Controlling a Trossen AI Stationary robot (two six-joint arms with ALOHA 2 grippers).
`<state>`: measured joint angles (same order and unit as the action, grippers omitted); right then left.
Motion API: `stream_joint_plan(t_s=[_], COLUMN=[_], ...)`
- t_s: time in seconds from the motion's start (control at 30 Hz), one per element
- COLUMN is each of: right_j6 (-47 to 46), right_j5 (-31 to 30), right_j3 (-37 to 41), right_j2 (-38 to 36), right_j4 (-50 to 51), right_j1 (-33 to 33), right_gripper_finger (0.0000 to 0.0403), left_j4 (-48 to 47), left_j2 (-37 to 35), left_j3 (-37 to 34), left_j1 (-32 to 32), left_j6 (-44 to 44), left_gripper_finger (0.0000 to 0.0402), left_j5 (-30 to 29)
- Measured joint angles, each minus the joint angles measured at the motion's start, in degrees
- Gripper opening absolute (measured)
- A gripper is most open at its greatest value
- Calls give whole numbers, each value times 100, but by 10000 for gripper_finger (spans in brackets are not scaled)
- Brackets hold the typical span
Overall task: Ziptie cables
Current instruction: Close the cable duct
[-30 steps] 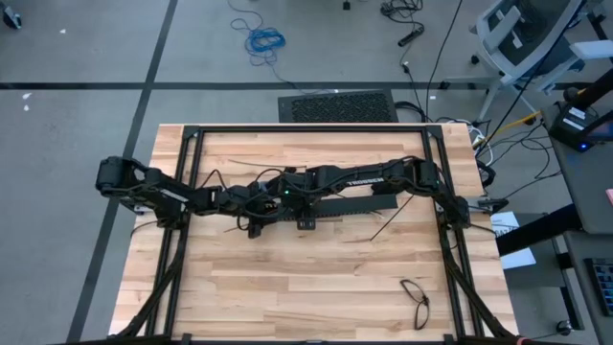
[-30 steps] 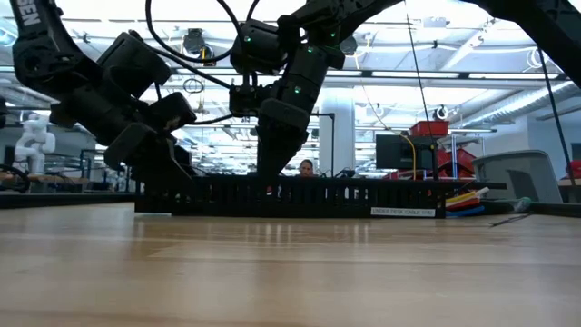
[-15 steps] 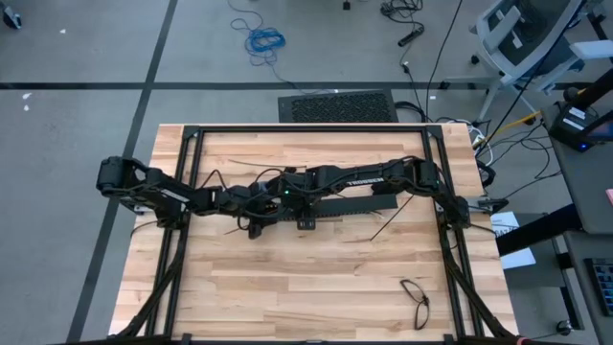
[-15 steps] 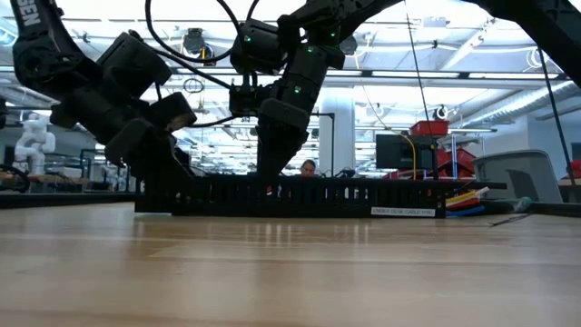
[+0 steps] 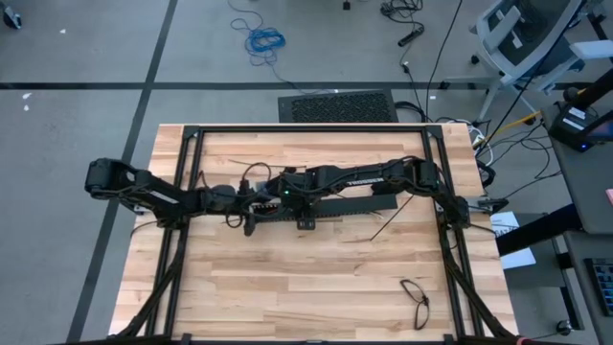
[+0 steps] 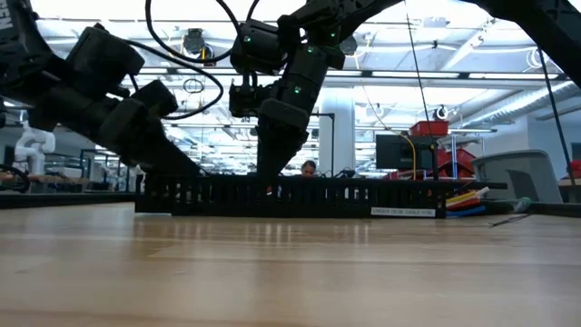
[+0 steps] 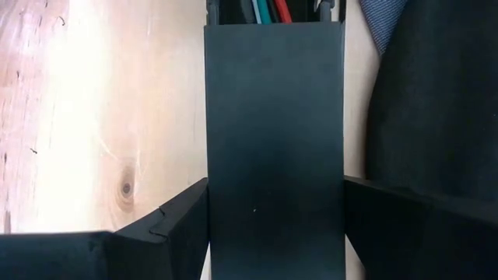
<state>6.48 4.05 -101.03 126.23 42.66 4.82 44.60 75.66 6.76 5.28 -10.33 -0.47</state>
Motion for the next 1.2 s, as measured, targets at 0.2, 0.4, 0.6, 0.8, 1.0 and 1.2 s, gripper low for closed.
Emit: stream_joint_plan(t_s=[0.2,0.4,0.6,0.8,1.0,1.2], right_j6=[0,1,20,19,17,19], right_j5=[-2,6,12,0,0,3], right_j3=[2,2,2,2,2,2], right_j2=[0,0,0,0,0,0], right_j4=[-7,-28,-33,-73,-97,-97], right_j1=[1,0,0,7,7,7], right_gripper_finger=[242,242,242,242,242,242], left_j4=[-48,-44,26,444,-282,-512], left_j2=[9,9,11,-190,-179,-181], left_j3=[0,2,2,172,155,157], left_j1=[-4,-107,-177,-173,-192,-192], left_j6=[101,361,361,-57,211,464], left_gripper_finger=[260,260,260,260,260,260], left_j5=[13,11,-60,58,84,82])
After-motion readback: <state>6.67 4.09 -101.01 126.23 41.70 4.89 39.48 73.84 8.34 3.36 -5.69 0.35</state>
